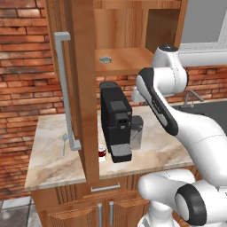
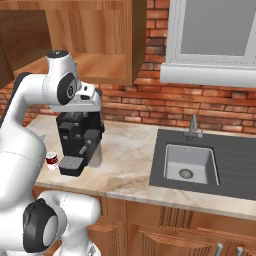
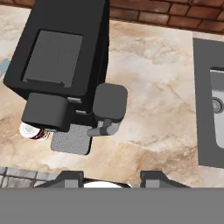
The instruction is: Restock the canned food cabinet by taking the new fresh canned food from the counter and placing it in the cabinet. Then, take the old canned food from the cabinet and place it on the counter.
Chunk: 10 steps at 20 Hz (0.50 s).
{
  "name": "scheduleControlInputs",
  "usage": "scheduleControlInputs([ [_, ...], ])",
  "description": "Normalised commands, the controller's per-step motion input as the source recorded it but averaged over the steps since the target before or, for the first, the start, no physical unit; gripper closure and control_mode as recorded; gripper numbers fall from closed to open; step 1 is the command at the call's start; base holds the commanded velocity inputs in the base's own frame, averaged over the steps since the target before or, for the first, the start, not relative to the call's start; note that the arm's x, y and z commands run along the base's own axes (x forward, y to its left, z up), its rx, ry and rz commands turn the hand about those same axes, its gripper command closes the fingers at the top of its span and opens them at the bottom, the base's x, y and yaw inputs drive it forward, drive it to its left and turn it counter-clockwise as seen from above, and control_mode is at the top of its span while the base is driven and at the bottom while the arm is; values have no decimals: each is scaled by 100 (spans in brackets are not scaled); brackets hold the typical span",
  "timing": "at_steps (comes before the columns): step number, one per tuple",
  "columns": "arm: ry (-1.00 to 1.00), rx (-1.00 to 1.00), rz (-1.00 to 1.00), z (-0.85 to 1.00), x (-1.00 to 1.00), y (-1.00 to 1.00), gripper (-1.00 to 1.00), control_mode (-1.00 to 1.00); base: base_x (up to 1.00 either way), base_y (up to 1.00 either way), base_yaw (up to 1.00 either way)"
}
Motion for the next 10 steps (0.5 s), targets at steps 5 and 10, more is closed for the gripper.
scheduleControlInputs([
  [5,-2,0,0,0,-14,0,-100,-100,0,0,0],
  [10,-1,0,0,-4,-17,28,-100,-100,0,0,0],
])
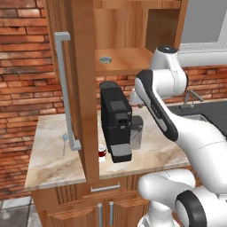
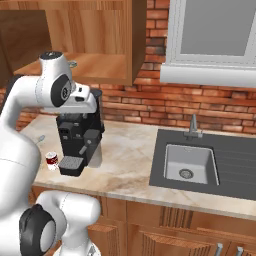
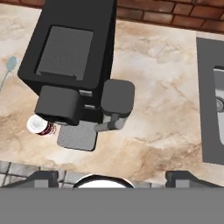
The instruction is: Restock the canned food cabinet by taking the new fresh canned food from the counter and placing it in the cabinet. Then, take the old canned food from the cabinet and place it on the counter.
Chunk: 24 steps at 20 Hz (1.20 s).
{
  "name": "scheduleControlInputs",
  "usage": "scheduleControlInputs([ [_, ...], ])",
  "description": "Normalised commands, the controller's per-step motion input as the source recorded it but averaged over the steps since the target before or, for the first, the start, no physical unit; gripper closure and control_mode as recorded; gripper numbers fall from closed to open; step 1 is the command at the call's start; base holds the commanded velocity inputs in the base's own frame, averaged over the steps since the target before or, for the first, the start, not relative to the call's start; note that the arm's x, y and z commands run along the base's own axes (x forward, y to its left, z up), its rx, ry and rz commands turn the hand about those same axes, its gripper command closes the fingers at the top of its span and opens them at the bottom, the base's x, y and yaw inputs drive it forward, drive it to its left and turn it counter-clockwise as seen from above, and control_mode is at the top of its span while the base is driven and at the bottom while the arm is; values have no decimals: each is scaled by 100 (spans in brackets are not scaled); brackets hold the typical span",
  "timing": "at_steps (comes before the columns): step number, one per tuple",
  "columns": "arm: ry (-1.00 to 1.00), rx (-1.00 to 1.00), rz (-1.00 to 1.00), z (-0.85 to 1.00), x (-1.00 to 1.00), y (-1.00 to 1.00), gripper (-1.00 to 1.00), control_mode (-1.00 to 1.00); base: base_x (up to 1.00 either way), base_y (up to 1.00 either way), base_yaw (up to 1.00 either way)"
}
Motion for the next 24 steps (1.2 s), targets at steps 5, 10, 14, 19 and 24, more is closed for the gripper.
scheduleControlInputs([
  [5,0,2,0,-38,-70,31,-100,-100,0,0,0],
  [10,1,6,0,-59,-53,56,-100,-100,0,0,0],
  [14,3,4,-1,-70,-29,67,-100,-100,0,0,0],
  [19,0,4,-5,-66,-11,74,-100,-100,0,0,0],
  [24,0,0,-7,-39,2,64,-100,-100,0,0,0],
])
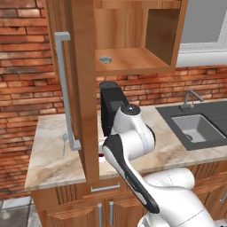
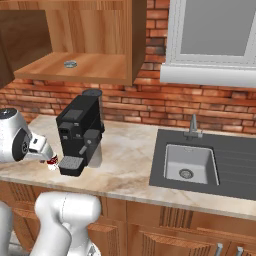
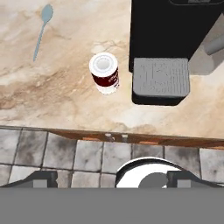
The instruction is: Restock the canned food cabinet by taking the new fresh canned food from the counter and placing it in the cabinet. Then, take the old canned food from the cabinet and place it on the counter.
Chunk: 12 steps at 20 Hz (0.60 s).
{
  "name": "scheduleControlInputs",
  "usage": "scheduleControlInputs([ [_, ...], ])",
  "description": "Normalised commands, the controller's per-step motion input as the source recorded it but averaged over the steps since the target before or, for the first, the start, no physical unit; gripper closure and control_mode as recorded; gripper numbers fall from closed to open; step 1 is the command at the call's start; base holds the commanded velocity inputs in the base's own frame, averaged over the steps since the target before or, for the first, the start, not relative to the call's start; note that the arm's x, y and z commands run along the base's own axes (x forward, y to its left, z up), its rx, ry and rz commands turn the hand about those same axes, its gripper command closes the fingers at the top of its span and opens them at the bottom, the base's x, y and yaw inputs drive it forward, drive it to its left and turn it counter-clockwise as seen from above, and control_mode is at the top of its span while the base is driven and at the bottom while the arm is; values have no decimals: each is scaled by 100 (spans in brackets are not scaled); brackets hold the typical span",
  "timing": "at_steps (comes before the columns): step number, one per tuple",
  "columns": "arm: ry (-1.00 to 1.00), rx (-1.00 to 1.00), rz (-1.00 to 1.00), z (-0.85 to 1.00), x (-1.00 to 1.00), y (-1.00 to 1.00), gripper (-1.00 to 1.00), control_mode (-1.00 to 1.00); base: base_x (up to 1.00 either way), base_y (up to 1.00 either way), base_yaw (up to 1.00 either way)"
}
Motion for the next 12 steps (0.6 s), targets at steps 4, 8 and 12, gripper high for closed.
scheduleControlInputs([
  [4,0,-4,-6,-16,28,46,-100,-100,0,0,0],
  [8,0,-7,-8,-22,33,42,-100,-100,0,0,0],
  [12,0,-5,-9,-25,38,32,-100,-100,0,0,0],
])
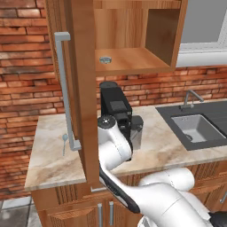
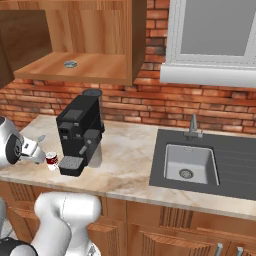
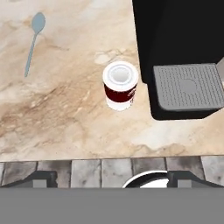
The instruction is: Restock the canned food cabinet by taking the new fresh canned food from the counter and placing it in the cabinet. Then, take the old canned food from the cabinet and place it on the counter.
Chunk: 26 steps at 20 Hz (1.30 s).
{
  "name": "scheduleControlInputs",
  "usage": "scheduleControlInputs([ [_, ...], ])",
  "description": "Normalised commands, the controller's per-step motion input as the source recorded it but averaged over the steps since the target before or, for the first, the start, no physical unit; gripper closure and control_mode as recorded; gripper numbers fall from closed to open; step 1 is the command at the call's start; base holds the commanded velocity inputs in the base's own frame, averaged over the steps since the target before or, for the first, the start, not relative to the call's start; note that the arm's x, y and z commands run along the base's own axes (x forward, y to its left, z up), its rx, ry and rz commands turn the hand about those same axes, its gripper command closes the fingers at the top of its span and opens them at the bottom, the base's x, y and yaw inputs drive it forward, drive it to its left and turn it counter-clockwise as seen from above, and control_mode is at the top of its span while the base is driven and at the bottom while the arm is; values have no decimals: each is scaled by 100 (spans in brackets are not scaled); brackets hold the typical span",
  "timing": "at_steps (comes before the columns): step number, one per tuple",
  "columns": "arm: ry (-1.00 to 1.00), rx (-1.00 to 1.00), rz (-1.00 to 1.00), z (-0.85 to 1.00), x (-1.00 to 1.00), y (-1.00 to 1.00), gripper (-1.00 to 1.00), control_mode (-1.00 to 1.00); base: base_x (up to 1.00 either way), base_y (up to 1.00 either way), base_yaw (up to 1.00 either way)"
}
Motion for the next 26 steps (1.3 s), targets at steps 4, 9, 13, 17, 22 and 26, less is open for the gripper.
scheduleControlInputs([
  [4,0,-2,-10,-32,36,6,-100,-100,0,0,0],
  [9,0,-1,-14,-44,47,0,-100,-100,0,0,0],
  [13,3,0,-12,-24,41,-2,-100,-100,0,0,0],
  [17,4,0,-8,-11,19,-7,-100,-100,0,0,0],
  [22,0,0,-7,-6,14,-2,-100,-100,0,0,0],
  [26,0,0,-4,-9,6,-9,-100,-100,0,0,0],
])
